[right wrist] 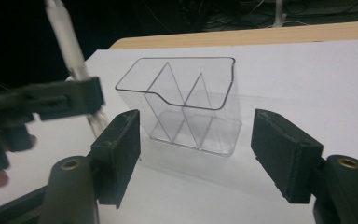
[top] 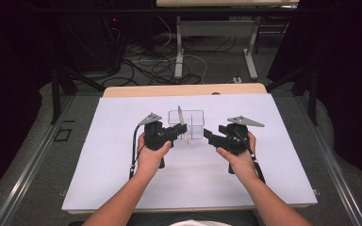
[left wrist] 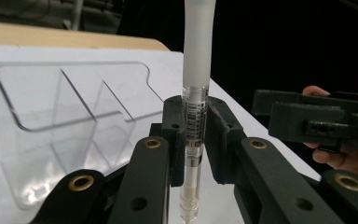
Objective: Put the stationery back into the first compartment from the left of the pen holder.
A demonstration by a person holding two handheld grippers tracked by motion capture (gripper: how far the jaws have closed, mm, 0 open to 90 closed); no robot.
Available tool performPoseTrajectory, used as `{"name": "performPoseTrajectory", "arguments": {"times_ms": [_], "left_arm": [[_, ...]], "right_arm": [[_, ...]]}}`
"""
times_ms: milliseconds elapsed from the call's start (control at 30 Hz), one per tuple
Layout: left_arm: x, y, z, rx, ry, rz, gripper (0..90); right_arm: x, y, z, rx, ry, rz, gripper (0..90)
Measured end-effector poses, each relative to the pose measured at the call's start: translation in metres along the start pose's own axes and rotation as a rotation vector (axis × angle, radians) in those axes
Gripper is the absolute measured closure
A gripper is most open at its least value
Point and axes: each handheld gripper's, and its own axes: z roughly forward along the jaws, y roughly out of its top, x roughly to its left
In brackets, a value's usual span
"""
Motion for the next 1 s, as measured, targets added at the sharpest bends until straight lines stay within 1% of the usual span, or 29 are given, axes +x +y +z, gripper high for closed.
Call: {"name": "performPoseTrajectory", "arguments": {"times_ms": [100,267,333,367,467,533,667,733,767,800,867,900,933,1000], "left_arm": [[0.001,0.005,-0.002,-0.018,0.016,0.027,79.3],[0.004,0.014,-0.004,-0.038,0.042,0.073,79.3],[0.005,0.017,-0.005,-0.048,0.052,0.088,79.3],[0.005,0.019,-0.005,-0.056,0.057,0.085,79.3],[0.007,0.022,-0.007,-0.069,0.071,0.093,79.3],[0.008,0.025,-0.008,-0.081,0.078,0.099,79.3],[0.010,0.031,-0.010,-0.094,0.087,0.098,79.3],[0.010,0.034,-0.011,-0.103,0.089,0.098,79.3],[0.011,0.037,-0.011,-0.102,0.091,0.107,79.3],[0.010,0.039,-0.010,-0.106,0.094,0.104,79.3],[0.011,0.044,-0.010,-0.110,0.099,0.117,79.3],[0.011,0.047,-0.009,-0.117,0.101,0.116,79.3],[0.011,0.050,-0.009,-0.114,0.105,0.129,79.3],[0.012,0.055,-0.007,-0.123,0.111,0.131,79.3]], "right_arm": [[-0.003,0.000,0.001,0.005,-0.016,-0.012,26.8],[-0.008,-0.003,0.006,0.035,-0.047,-0.026,18.7],[-0.009,-0.004,0.009,0.051,-0.047,-0.026,15.7],[-0.010,-0.005,0.010,0.057,-0.051,-0.028,15.0],[-0.012,-0.006,0.011,0.081,-0.077,-0.031,13.9],[-0.013,-0.007,0.012,0.091,-0.095,-0.027,10.1],[-0.017,-0.007,0.012,0.107,-0.111,-0.016,5.4],[-0.018,-0.009,0.013,0.111,-0.111,-0.013,2.4],[-0.019,-0.009,0.014,0.121,-0.113,-0.014,0.9],[-0.020,-0.010,0.015,0.127,-0.118,-0.020,0.0],[-0.021,-0.012,0.016,0.142,-0.122,-0.022,0.0],[-0.022,-0.013,0.016,0.147,-0.124,-0.015,0.0],[-0.023,-0.013,0.017,0.151,-0.125,-0.015,0.0],[-0.023,-0.013,0.016,0.164,-0.114,0.003,0.0]]}}
